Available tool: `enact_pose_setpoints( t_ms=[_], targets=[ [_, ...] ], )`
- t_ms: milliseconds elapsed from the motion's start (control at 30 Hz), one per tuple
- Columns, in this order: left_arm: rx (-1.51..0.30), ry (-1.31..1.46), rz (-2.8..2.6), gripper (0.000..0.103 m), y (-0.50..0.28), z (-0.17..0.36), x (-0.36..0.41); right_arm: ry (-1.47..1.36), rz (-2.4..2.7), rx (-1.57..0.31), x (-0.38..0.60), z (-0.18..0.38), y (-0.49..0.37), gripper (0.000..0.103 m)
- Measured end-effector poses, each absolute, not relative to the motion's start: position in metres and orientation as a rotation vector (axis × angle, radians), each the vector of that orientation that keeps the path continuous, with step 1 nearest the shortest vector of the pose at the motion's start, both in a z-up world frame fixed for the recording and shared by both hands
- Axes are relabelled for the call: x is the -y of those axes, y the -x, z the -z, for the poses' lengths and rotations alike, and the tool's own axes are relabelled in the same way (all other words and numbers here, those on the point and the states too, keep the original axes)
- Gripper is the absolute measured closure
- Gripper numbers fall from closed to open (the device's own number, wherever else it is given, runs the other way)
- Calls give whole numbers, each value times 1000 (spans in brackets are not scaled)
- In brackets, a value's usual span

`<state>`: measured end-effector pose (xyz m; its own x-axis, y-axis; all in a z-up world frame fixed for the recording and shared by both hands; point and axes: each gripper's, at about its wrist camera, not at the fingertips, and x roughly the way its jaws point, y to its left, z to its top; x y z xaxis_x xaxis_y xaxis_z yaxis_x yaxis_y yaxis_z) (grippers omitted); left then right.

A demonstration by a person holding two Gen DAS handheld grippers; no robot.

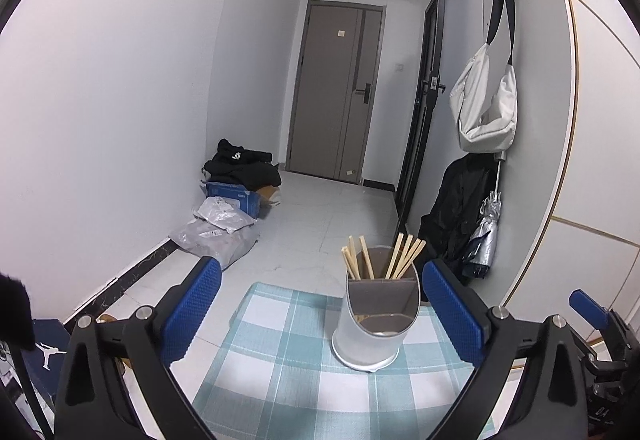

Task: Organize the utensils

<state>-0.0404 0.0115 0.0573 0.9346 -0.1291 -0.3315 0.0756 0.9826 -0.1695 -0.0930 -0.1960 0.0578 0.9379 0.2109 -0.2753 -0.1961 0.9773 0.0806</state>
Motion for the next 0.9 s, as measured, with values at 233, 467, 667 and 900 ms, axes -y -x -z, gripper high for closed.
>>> enact_pose_setpoints(
  t_ms=[233,467,667,900],
  targets=[
    [-387,138,81,4,31,-31,-10,-39,-184,-326,196,-39,90,3],
    [-399,106,54,4,29,-23,-7,-85,-156,-387,205,-23,83,3],
    [-407,114,69,4,27,-23,-8,-70,-146,-410,205,-17,78,3],
    [-429,102,86,4,24,-22,-3,-86,-142,-421,207,-16,74,3]
  ],
)
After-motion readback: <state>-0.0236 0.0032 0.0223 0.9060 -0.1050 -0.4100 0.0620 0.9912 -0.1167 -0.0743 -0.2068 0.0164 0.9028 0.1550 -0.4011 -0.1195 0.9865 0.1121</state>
